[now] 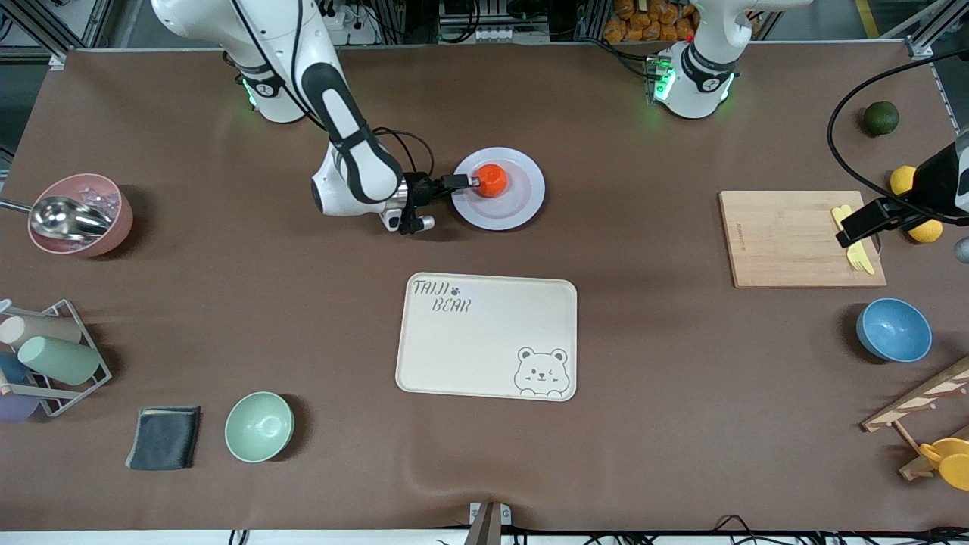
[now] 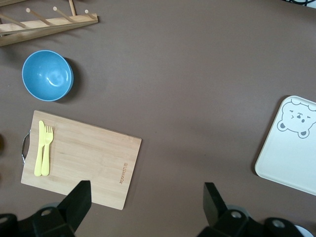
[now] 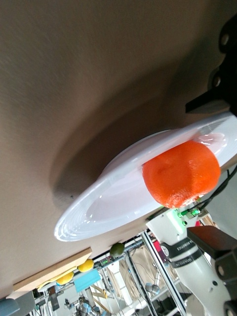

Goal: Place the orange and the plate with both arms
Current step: 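Grasp the white plate rim with the right gripper, then carry the plate with the right gripper onto the bear tray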

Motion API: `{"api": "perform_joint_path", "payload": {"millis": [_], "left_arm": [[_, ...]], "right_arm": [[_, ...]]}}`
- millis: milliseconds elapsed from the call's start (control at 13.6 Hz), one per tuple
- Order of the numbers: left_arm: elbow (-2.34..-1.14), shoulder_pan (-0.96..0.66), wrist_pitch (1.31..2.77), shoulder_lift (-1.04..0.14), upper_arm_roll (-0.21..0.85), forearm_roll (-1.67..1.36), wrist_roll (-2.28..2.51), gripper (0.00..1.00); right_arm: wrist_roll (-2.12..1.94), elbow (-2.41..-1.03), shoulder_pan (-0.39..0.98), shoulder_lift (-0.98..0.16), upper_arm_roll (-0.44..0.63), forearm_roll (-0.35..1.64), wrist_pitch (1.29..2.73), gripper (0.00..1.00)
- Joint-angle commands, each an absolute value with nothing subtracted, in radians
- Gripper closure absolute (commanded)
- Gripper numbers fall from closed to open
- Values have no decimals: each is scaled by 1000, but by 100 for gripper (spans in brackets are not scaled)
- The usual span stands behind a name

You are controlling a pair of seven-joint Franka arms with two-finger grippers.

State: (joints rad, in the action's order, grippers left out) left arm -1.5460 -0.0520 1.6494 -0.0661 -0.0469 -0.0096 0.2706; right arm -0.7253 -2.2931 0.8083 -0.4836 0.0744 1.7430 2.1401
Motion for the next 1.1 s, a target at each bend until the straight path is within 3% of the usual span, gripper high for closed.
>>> {"api": "perform_joint_path", "payload": {"millis": [0,220,294,1029], "left_arm": [[-1549,-51,1640,-52,-48,-28,261,0],[-1539,-51,1637,-54,-49,-14,258,0],[-1537,-49,1632,-54,-49,-15,256,0],[-1503,-46,1562,-60,-49,-14,256,0]], "right_arm": [[-741,-2266,824,-515,83,1781,2154,33],[-741,-2260,821,-528,83,1782,2154,93],[-741,-2258,819,-529,83,1782,2154,100],[-724,-2243,730,-454,84,1779,2112,100]]}}
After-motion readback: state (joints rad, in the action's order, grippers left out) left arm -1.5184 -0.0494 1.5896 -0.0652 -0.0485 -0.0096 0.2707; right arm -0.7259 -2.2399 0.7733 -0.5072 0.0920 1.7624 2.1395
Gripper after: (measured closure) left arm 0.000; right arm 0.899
